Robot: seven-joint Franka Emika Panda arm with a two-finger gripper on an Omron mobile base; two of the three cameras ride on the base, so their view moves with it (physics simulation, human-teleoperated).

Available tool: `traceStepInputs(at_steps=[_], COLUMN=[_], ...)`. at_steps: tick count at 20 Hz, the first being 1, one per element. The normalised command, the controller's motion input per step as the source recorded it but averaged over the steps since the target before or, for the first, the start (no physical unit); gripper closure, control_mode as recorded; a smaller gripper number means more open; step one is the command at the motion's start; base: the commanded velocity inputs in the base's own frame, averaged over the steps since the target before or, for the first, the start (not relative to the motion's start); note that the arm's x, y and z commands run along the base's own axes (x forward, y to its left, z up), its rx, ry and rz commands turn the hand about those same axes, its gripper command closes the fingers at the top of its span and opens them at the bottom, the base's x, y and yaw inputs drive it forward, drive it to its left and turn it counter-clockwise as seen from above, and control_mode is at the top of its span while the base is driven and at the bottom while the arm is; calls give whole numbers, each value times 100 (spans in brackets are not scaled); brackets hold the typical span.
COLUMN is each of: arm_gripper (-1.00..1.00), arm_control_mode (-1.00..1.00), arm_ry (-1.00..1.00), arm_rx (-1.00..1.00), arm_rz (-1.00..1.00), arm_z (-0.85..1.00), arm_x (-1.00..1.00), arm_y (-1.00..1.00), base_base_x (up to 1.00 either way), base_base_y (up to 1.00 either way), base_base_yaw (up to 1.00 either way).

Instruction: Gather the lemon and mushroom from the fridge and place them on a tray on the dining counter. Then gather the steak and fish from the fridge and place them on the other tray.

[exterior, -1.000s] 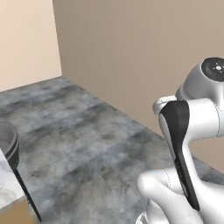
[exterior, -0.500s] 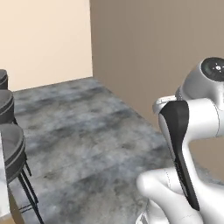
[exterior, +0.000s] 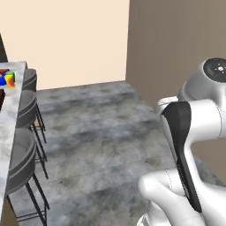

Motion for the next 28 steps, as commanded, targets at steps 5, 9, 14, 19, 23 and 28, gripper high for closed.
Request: traceStepInputs(at_steps=[5,9,14,19,23,28], arm_gripper=[100,100,100,100,100,100], arm_control_mode=[100,100,100,100,100,100], arm_ry=[0,0,0,0,0,0], arm_rx=[0,0,0,0,0,0], arm_rz=[0,0,0,0,0,0], arm_z=[0,0,0,0,0,0], arm_x=[0,0,0,0,0,0], arm_y=[0,0,0,0,0,0], base_base_x=[75,71,64,61,55,51], base_base_y=[-31,-33,-32,-29,-40,-56], base_base_yaw=[36,34,36,38,35,30])
